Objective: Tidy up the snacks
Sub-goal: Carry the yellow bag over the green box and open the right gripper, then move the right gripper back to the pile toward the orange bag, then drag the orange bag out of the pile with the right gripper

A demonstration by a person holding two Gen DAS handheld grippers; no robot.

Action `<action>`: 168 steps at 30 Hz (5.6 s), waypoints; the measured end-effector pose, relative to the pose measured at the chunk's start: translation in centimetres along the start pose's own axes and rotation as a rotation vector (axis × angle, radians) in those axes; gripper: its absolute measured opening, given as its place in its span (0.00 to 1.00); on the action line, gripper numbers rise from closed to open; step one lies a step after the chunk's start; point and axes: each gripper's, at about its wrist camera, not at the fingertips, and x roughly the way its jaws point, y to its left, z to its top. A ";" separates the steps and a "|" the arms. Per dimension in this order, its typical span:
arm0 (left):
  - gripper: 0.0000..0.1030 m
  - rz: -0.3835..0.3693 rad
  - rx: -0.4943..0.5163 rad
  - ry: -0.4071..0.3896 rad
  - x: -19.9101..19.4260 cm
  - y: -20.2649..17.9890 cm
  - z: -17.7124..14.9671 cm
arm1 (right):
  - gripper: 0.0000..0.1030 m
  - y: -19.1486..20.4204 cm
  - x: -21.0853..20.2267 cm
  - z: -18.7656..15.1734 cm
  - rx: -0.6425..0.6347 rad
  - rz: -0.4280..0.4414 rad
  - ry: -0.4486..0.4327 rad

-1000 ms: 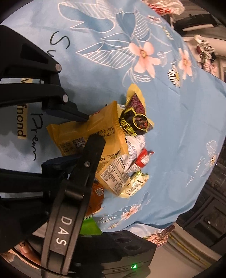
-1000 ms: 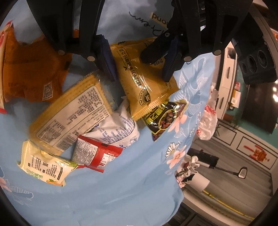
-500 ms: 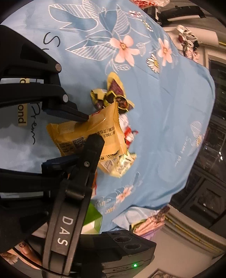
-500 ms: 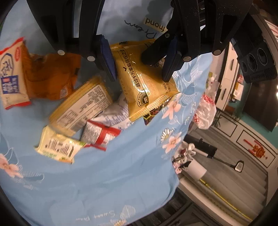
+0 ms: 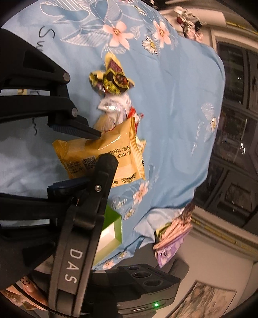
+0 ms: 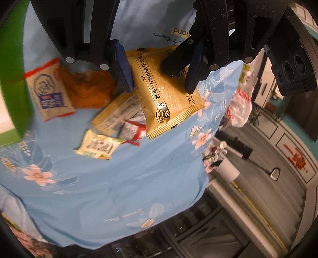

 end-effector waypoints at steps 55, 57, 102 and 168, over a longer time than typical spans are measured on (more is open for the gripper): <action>0.36 -0.285 0.224 0.435 14.8 -20.9 -1.2 | 0.54 -22.1 -13.6 -1.7 0.598 -0.241 -0.094; 0.36 -0.287 0.233 0.439 14.8 -20.9 -1.3 | 0.54 -22.2 -13.4 -1.8 0.600 -0.240 -0.083; 0.99 0.347 -0.308 0.052 -1.7 7.4 -0.9 | 0.99 -4.3 -3.7 0.7 0.169 -0.227 -0.120; 0.99 0.306 -0.295 0.230 0.6 7.7 -2.4 | 0.71 -3.1 2.0 -1.6 0.175 -0.086 0.223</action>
